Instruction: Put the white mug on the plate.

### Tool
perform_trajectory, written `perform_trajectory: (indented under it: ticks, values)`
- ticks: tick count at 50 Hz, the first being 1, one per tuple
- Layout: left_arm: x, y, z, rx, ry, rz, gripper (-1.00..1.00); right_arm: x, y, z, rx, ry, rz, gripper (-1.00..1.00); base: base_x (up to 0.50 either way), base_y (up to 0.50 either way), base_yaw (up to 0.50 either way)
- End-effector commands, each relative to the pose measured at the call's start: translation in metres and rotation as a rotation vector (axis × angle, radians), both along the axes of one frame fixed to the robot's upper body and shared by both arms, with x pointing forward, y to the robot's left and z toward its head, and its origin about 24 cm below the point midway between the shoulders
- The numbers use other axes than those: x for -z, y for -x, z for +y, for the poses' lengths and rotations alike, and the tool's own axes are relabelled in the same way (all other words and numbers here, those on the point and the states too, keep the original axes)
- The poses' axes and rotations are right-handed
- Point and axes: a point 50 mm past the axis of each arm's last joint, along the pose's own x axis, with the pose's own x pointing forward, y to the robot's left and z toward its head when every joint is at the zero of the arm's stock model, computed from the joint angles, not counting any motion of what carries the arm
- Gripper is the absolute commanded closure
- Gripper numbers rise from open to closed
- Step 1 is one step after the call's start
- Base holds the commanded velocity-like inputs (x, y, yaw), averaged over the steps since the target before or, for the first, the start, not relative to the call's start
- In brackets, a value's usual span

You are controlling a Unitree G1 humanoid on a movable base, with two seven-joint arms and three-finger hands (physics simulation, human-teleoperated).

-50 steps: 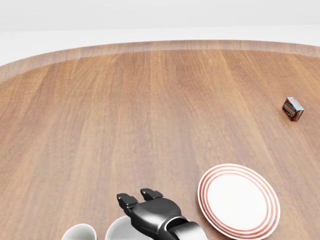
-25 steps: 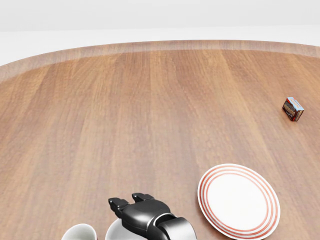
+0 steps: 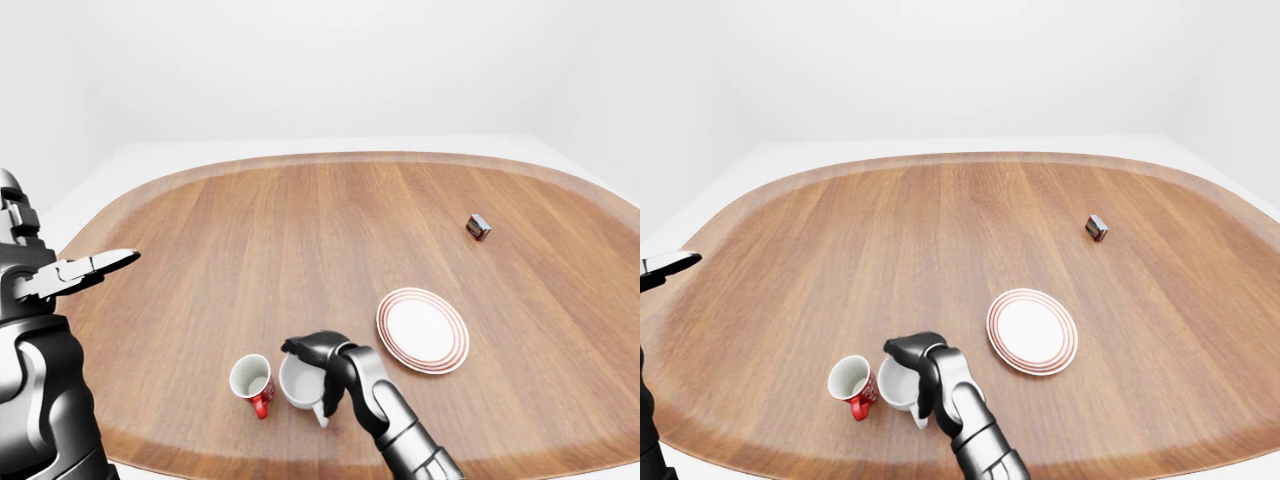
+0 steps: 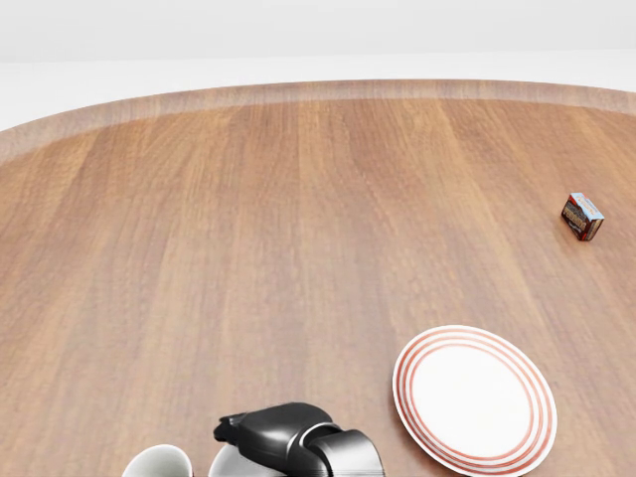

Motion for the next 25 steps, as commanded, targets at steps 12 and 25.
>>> perform_trajectory:
  ticks: [12, 25]
  values:
    - [0.0, 0.0, 0.0, -0.001, 0.0, 0.0, -1.0, 0.013, 0.004, -0.007, 0.014, 0.021, 0.051, 1.0, 0.0, 0.0, 0.0]
    - [-0.001, 0.001, -0.001, -0.001, -0.002, -0.006, -1.0, -0.068, -0.038, -0.032, 0.098, 0.006, -0.314, 1.0, 0.0, 0.0, 0.0]
